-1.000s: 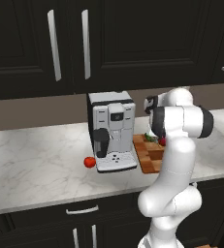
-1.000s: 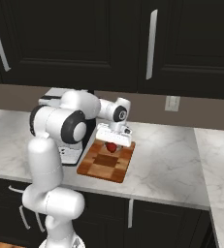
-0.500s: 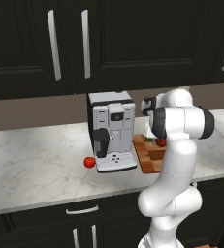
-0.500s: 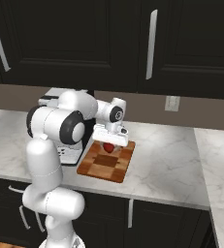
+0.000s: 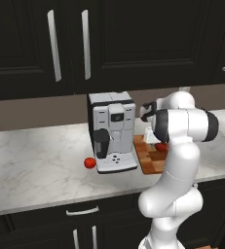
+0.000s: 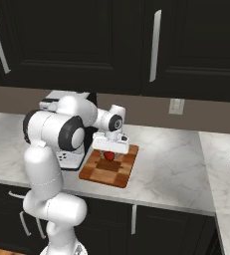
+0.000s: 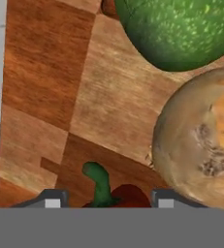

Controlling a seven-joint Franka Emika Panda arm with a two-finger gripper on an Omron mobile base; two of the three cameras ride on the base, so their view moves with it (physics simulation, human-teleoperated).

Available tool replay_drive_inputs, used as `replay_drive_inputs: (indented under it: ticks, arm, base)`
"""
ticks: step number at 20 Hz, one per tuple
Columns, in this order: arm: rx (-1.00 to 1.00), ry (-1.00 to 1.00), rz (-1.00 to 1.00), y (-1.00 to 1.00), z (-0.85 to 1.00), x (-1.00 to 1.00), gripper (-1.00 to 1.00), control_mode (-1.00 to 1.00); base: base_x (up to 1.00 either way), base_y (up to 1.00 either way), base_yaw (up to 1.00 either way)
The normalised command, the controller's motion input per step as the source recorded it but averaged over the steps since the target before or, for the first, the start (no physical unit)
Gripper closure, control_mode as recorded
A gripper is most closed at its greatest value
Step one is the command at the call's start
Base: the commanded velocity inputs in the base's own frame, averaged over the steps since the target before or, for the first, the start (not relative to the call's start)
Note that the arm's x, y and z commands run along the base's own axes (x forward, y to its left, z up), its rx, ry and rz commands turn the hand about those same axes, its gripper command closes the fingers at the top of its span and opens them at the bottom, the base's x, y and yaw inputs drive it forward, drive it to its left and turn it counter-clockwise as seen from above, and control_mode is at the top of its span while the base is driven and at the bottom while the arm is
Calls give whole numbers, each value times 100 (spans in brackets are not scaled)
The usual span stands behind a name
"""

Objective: Place the avocado, onion, tomato, and bell pepper on the cutting board.

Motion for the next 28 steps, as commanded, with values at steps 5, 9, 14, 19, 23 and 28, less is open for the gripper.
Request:
replay_drive_inputs:
  ticks: [5, 9, 14, 19, 23, 28]
  arm:
    - [0, -15, 6, 38, -18, -2, 100, -100]
    - [0, 0, 0, 0, 0, 0, 100, -100]
    - [0, 0, 0, 0, 0, 0, -100, -100]
    - [0, 0, 0, 0, 0, 0, -100, -100]
    - [0, 0, 0, 0, 0, 0, -100, -100]
    - [0, 0, 0, 0, 0, 0, -100, -100]
  base:
    - [0, 0, 0]
    - [0, 0, 0]
    - [0, 0, 0]
    - [0, 0, 0]
    - [0, 0, 0]
    - [0, 0, 0]
